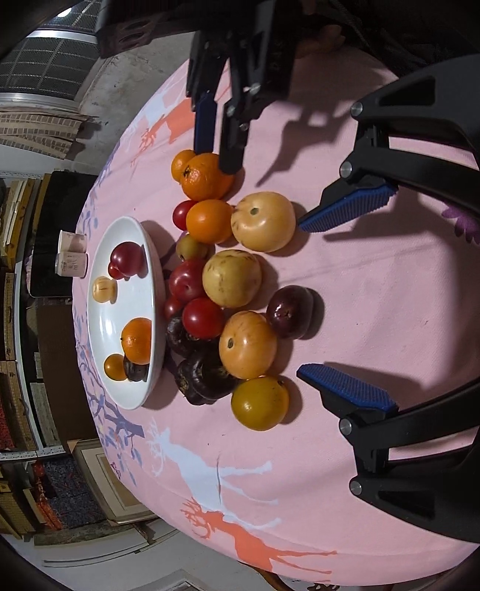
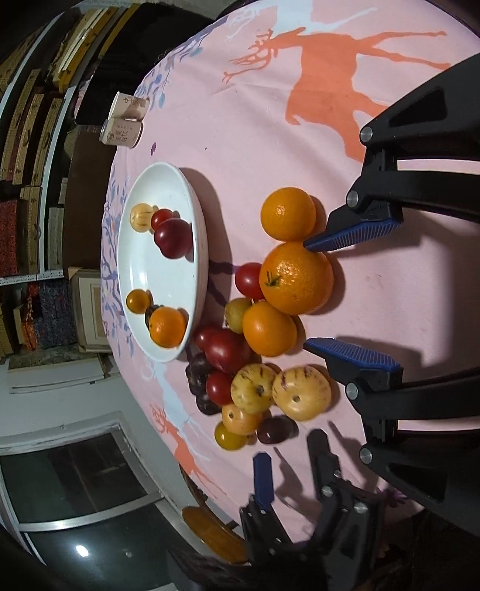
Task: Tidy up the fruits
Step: 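Grasp the dark red plum with the left gripper while the right gripper grasps a mandarin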
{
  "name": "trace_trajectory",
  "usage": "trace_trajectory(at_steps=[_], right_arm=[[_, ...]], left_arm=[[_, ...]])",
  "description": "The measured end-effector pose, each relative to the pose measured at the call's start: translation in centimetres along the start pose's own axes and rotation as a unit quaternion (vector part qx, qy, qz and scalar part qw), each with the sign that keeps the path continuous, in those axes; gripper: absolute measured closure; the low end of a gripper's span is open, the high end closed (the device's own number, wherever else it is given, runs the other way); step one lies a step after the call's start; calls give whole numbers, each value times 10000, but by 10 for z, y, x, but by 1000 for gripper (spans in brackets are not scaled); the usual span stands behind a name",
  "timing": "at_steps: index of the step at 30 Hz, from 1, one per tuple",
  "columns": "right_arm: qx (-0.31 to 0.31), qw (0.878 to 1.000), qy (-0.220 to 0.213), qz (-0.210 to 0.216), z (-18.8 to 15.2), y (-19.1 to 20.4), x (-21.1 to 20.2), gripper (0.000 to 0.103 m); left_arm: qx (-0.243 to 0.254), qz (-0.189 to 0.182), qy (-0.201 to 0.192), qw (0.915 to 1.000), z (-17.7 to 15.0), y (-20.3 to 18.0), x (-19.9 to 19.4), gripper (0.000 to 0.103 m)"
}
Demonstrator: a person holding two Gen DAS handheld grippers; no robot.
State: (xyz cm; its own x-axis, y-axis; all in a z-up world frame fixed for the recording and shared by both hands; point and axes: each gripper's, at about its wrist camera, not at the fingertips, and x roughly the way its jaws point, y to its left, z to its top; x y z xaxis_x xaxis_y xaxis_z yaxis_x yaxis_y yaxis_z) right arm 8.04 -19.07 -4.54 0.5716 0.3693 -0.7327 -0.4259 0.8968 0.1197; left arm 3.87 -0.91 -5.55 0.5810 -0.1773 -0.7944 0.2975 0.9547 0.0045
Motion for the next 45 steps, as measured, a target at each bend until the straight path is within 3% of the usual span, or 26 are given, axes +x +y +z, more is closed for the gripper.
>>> trace_trajectory(at_steps=[6, 12, 14, 18, 25, 28, 45], right_arm=[[-3, 9997, 153, -201, 11, -2, 20, 53], [320, 9992, 238, 64, 10, -15, 25, 58], [421, 9989, 181, 131, 9, -19, 23, 58], [461, 9987, 163, 167, 10, -20, 22, 58], [522, 9983, 145, 199, 10, -22, 22, 58], [526, 9983, 108, 227, 9, -22, 21, 58], [513, 9975, -240, 418, 7, -22, 7, 58]], left_arm=[[-226, 73, -9, 9997, 3, 13, 3, 31], [-373, 358, -24, 9987, 6, 21, 11, 32], [-391, 209, -26, 9990, 6, 22, 12, 47], [-209, 221, -35, 9995, 7, 13, 14, 48], [-105, 77, -144, 9998, 5, 7, 18, 72], [-263, -74, -189, 9994, 5, 12, 17, 72], [-301, -65, -367, 9989, 1, 12, 11, 72]])
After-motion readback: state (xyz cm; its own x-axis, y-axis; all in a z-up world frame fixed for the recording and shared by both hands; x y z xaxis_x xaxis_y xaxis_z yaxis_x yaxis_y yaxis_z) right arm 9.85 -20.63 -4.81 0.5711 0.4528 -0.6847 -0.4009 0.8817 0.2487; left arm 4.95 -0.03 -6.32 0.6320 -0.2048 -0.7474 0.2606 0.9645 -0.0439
